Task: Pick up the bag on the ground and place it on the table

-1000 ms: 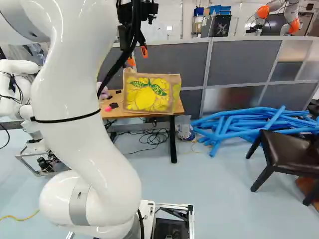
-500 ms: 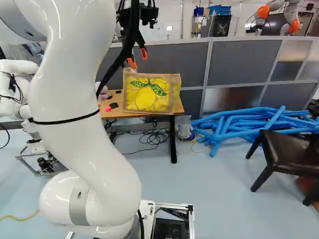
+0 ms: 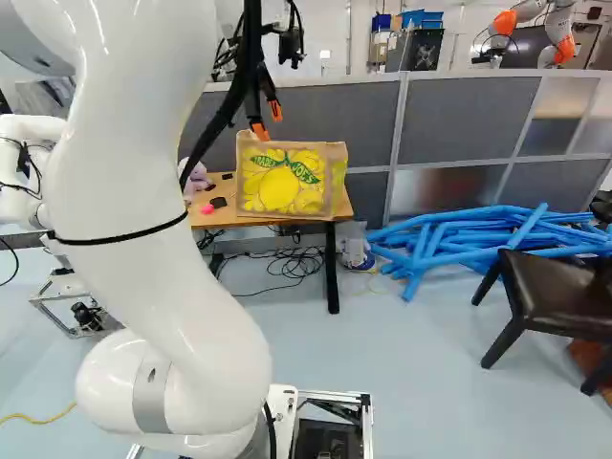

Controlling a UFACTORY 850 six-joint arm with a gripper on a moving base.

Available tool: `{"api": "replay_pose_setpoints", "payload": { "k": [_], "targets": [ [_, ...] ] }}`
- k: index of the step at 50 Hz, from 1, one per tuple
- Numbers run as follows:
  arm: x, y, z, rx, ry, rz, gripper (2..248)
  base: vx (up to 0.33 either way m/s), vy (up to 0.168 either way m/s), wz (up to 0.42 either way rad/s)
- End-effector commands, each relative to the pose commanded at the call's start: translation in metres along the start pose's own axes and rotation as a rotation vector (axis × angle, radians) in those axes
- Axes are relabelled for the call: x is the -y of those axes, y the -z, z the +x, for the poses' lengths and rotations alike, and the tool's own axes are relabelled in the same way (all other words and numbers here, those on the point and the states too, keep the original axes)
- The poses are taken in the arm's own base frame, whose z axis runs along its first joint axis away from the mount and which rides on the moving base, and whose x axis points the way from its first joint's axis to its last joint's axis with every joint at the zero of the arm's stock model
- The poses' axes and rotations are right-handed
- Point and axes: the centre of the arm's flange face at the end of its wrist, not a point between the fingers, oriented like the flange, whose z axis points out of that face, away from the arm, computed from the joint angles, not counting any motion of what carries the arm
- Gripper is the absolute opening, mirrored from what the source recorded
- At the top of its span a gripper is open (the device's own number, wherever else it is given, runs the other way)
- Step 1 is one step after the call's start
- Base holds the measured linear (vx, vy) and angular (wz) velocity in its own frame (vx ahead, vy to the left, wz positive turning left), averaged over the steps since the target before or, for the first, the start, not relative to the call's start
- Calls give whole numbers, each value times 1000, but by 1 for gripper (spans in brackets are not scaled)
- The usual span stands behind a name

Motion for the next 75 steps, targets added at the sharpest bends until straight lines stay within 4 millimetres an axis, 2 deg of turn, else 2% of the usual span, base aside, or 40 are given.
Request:
{"api": "replay_pose_setpoints", "payload": {
  "k": [21, 40, 56, 75],
  "targets": [
    [-11, -36, 0, 16, 149, 92, 247, 0, 0, 0],
    [-28, -77, -1, 16, 314, 201, 247, 0, 0, 0],
    [-51, -116, -1, -3, 470, 308, 247, 0, 0, 0],
    [-88, -162, -1, -57, 656, 439, 247, 0, 0, 0]
  ]
}}
